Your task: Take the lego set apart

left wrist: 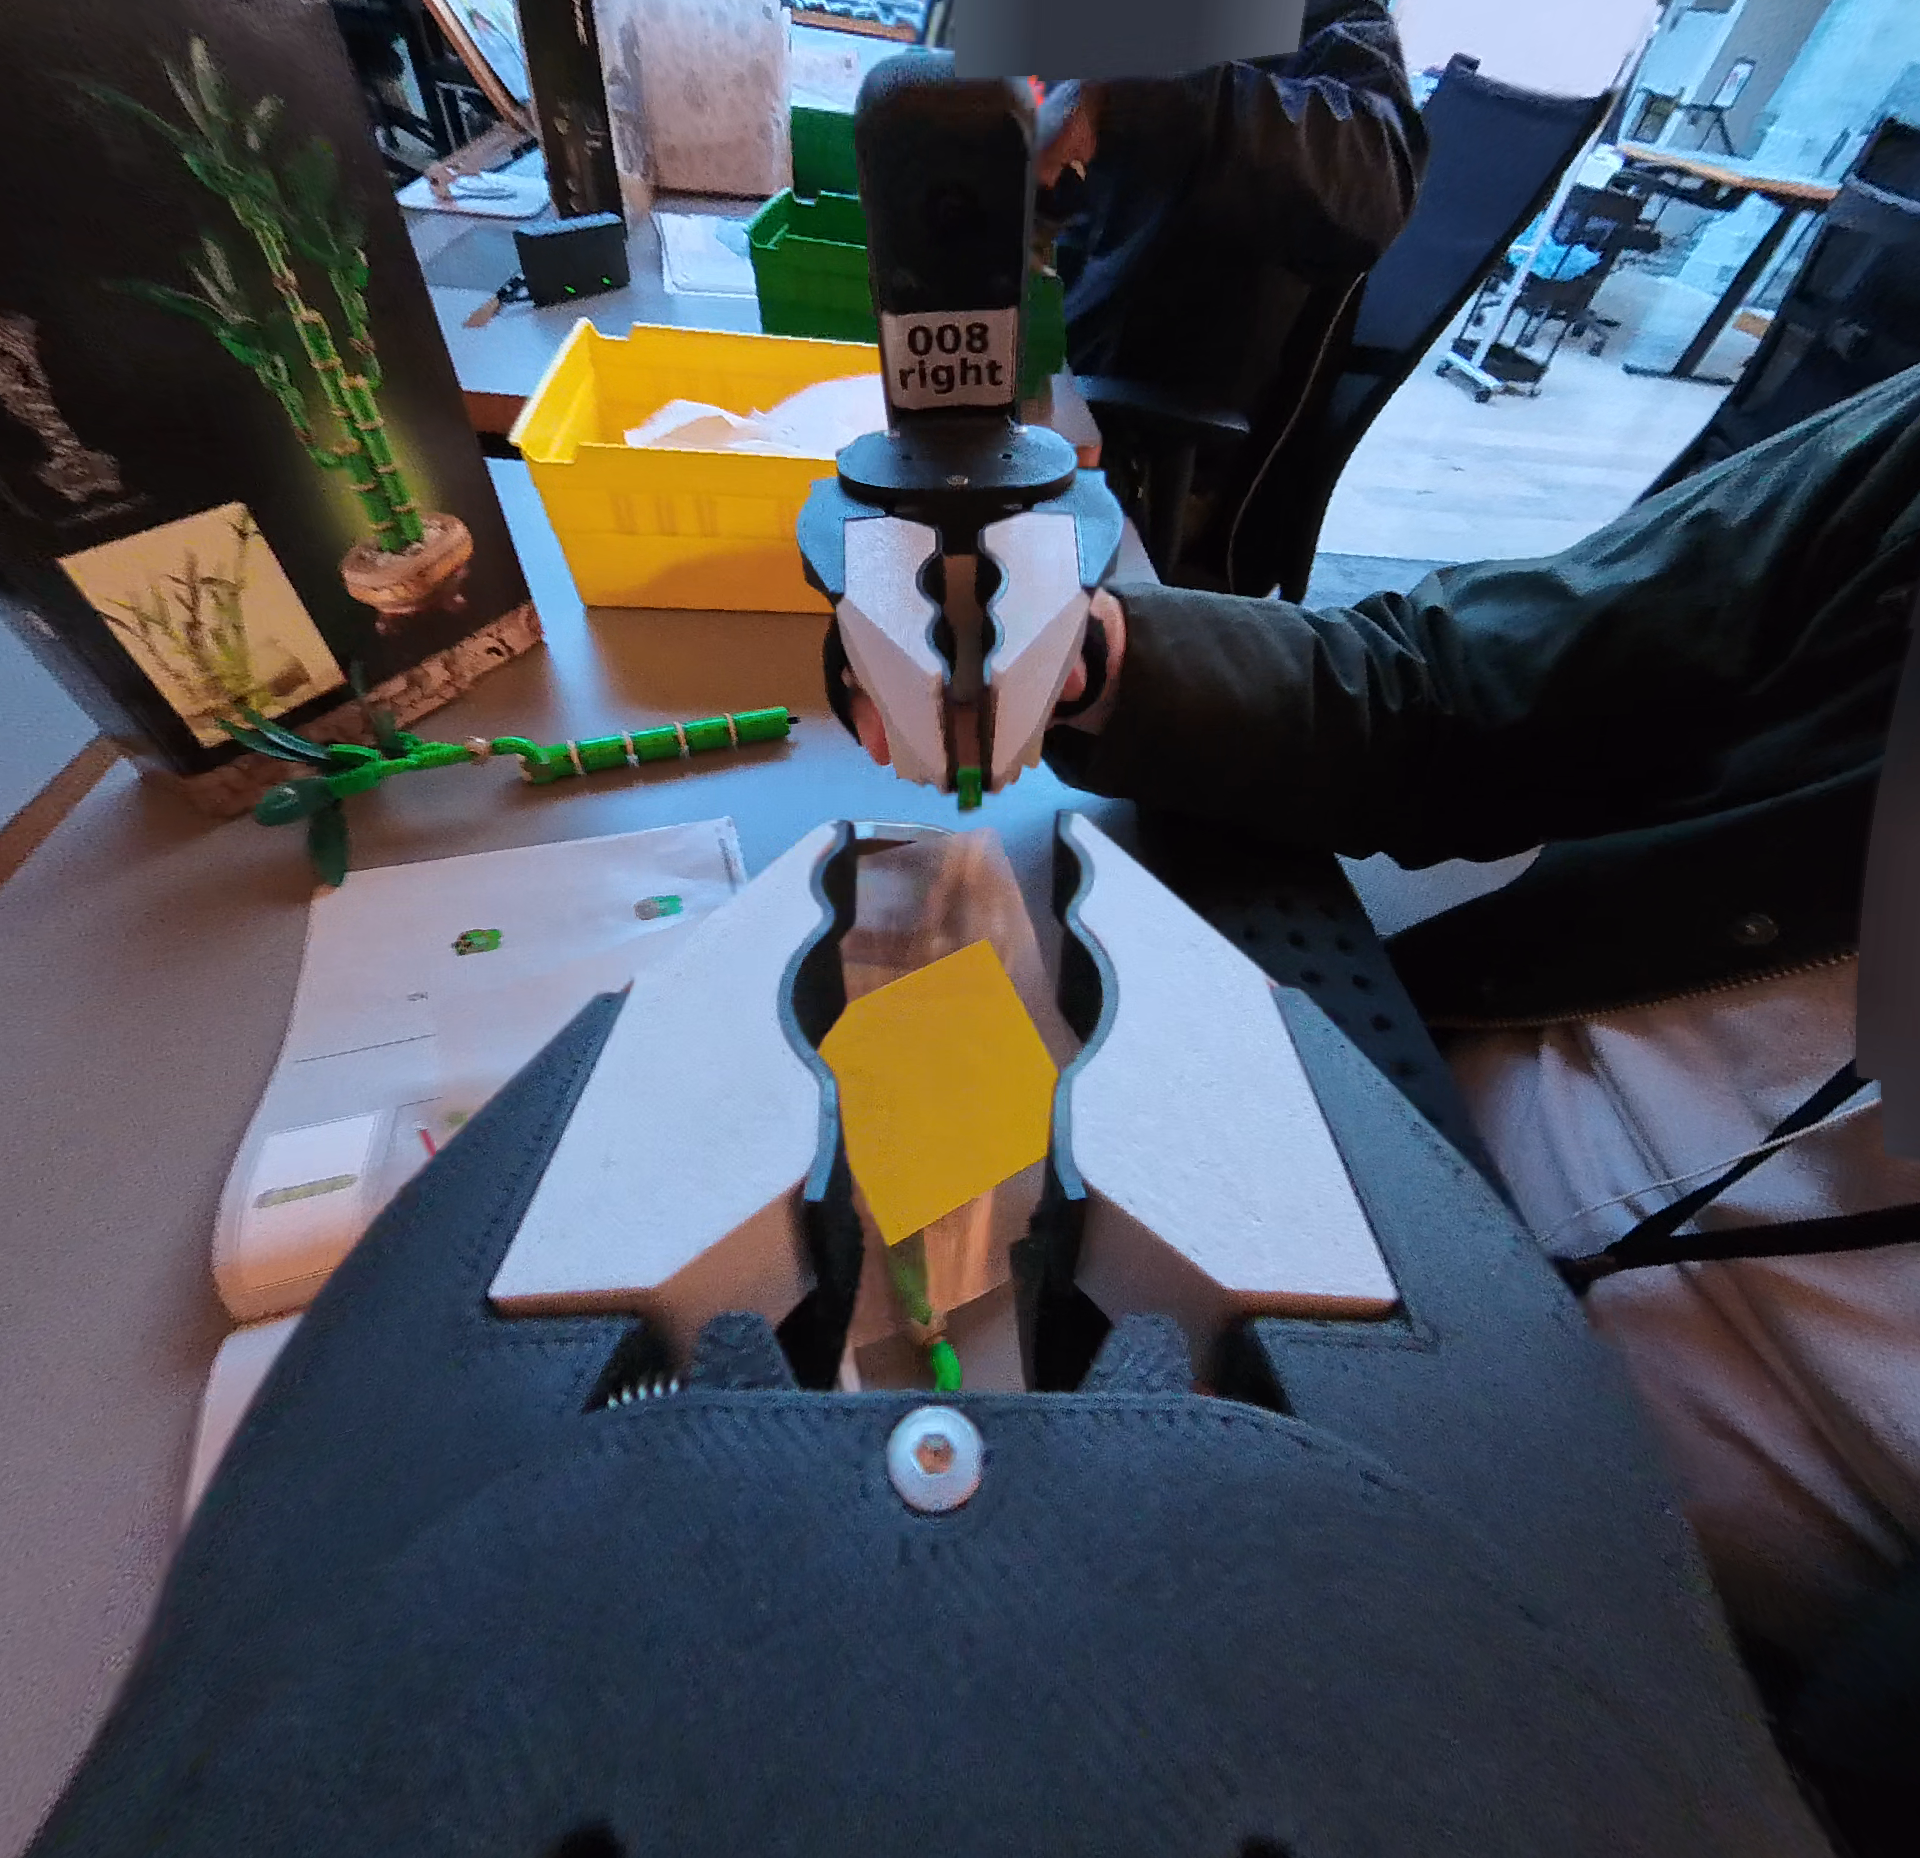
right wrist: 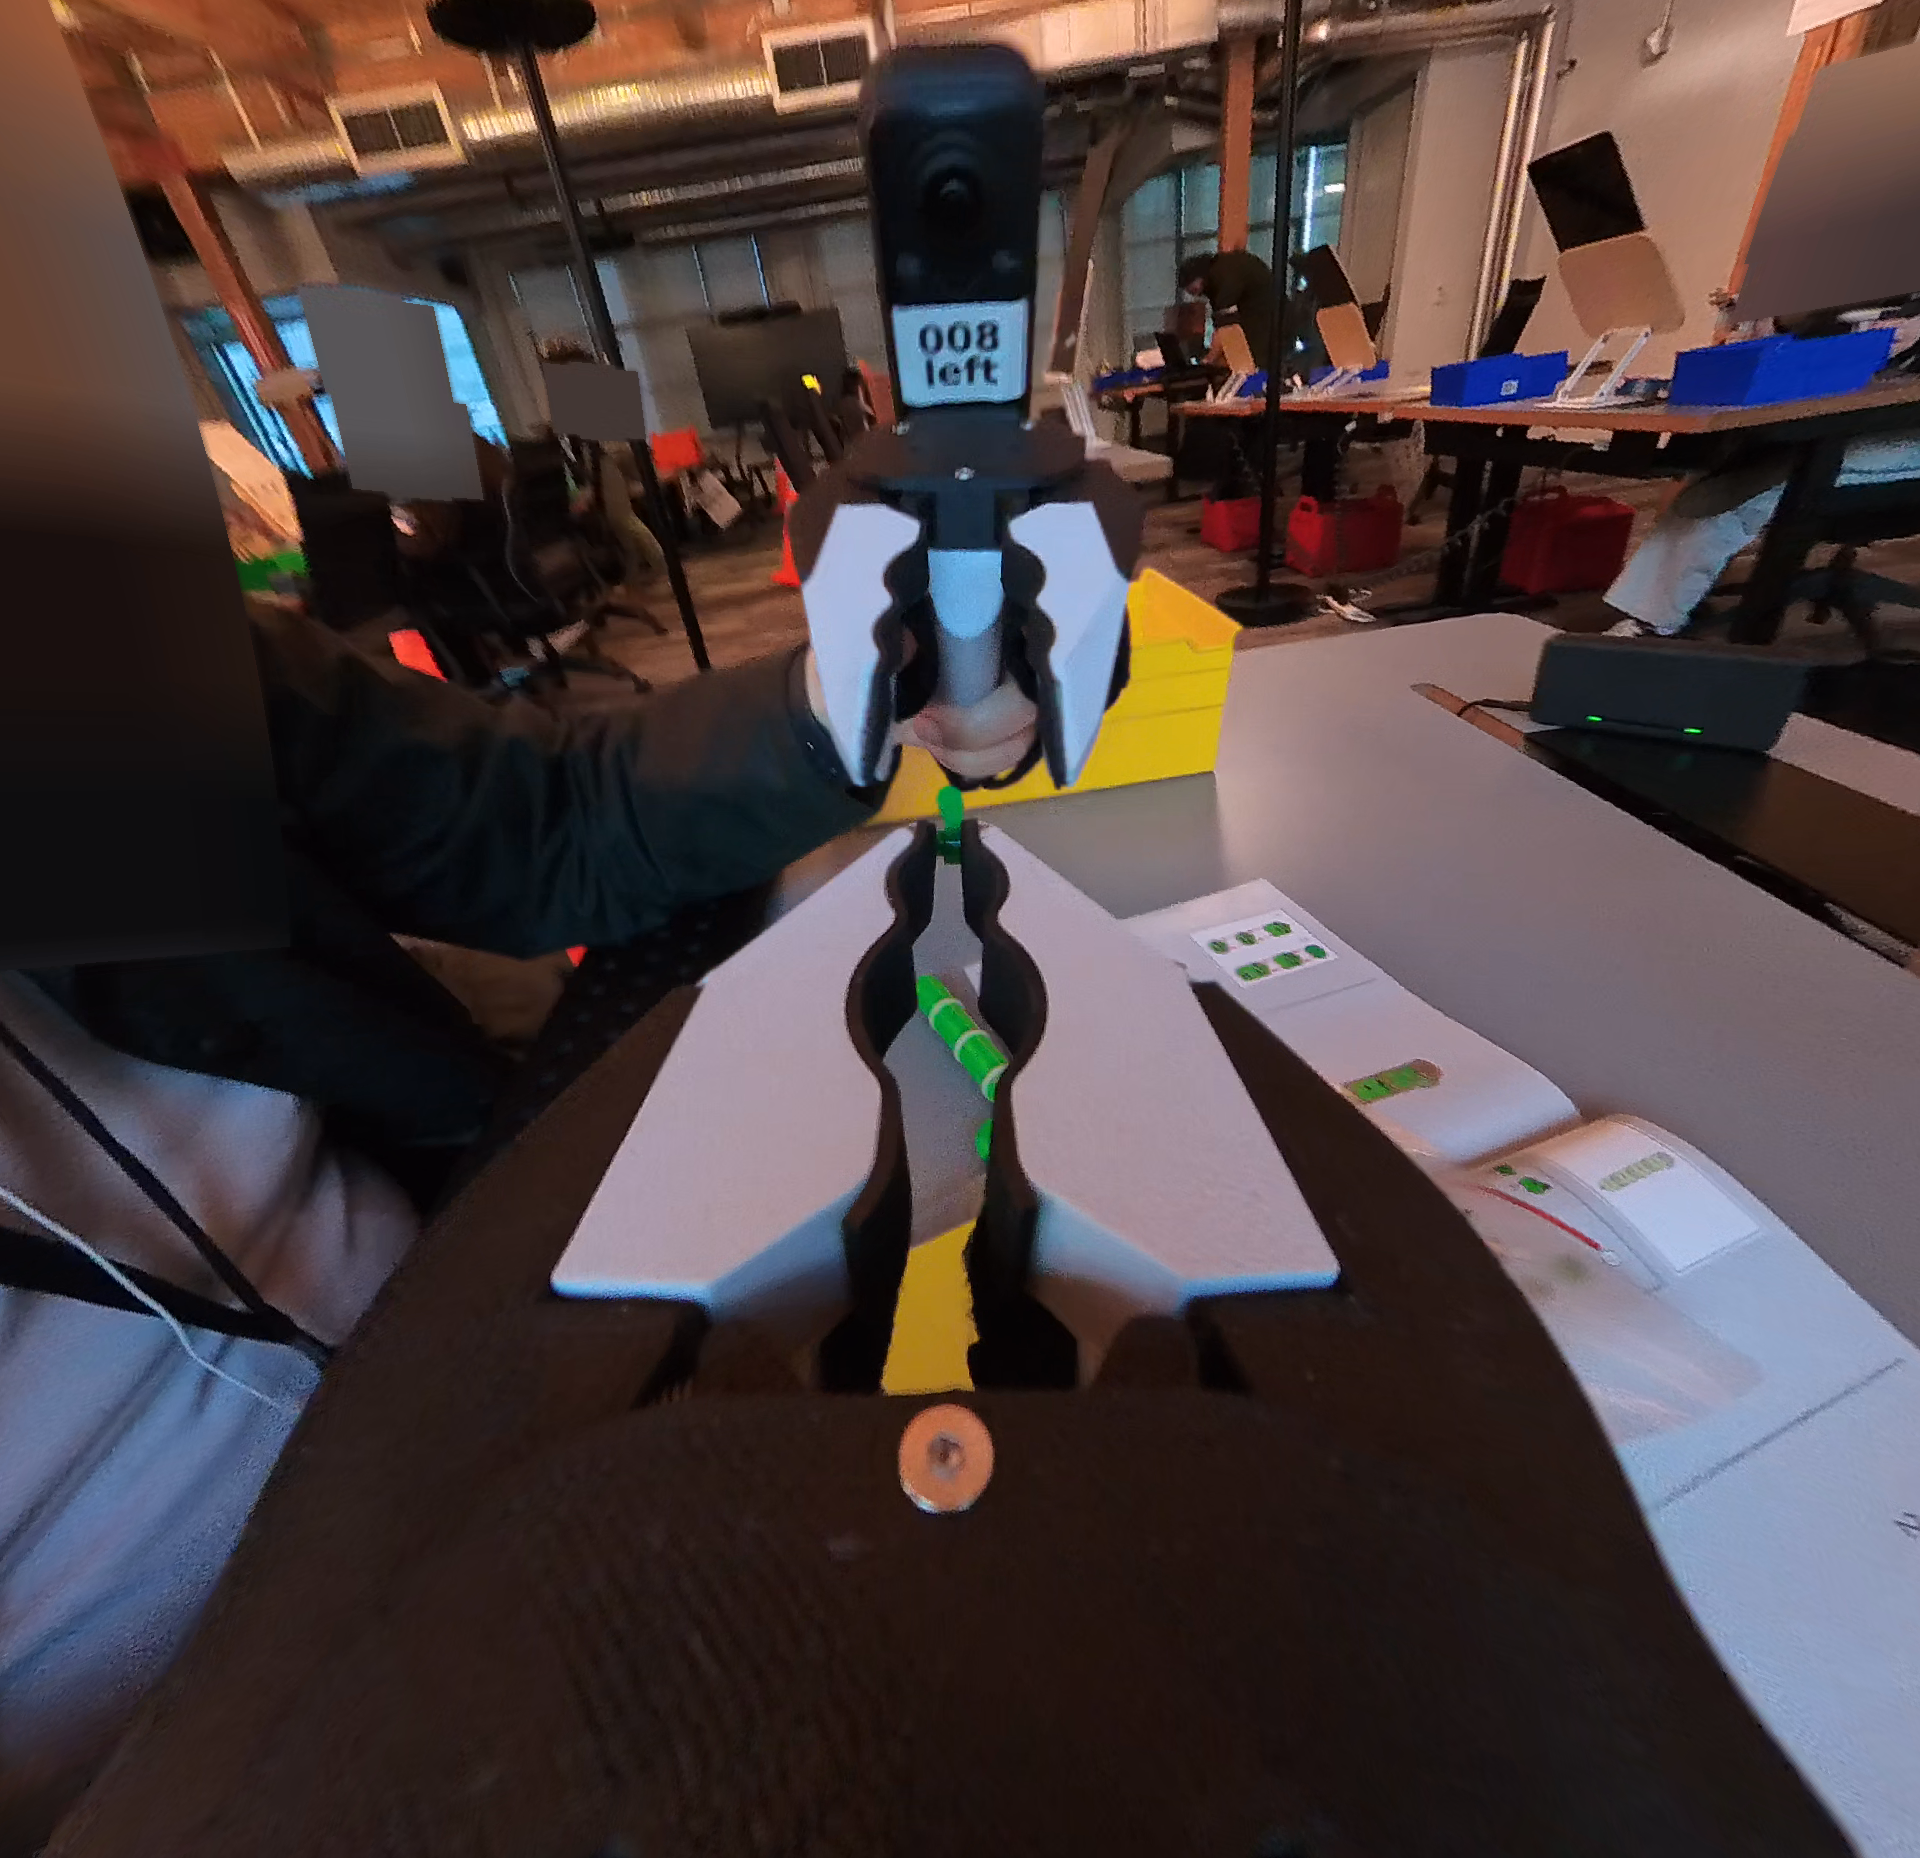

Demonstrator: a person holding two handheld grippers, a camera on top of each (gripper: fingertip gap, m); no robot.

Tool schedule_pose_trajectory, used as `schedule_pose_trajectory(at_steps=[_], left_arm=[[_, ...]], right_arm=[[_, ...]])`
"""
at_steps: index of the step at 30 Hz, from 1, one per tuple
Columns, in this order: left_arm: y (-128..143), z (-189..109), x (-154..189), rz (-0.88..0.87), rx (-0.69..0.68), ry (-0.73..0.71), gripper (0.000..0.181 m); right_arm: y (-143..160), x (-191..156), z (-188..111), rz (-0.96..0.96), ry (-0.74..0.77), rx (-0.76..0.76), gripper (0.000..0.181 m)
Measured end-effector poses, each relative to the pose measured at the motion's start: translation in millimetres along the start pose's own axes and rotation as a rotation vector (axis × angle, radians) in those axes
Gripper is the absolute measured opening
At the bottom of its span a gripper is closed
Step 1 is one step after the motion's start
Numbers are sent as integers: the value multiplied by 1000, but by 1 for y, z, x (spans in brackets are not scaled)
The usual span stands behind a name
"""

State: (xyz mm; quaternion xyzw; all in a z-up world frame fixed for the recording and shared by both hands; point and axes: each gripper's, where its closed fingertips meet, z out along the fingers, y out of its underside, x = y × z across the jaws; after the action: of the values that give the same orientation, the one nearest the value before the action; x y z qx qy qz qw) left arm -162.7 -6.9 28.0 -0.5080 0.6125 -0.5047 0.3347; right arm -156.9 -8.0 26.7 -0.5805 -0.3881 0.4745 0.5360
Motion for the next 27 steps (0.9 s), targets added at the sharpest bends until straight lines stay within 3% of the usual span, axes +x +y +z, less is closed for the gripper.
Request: schedule_pose_trajectory(at_steps=[3, 9, 16, 25, 27], left_arm=[[3, -1, 0, 60, -7, -24, 26], [13, 13, -6, 24, -60, -63, 27], [18, 15, -3, 16, -73, -37, 4], [14, 11, -4, -24, -56, -29, 3], [8, 6, -6, -60, -18, -19, 3]], right_arm=[[-7, 1, -5, 77, -33, 54, 3], [5, 6, 0, 115, -18, -2, 3], [13, 6, 4, 98, -9, -48, 3], [15, 8, 5, 63, 6, -53, 3], [8, 9, 3, 41, 20, -12, 10]])
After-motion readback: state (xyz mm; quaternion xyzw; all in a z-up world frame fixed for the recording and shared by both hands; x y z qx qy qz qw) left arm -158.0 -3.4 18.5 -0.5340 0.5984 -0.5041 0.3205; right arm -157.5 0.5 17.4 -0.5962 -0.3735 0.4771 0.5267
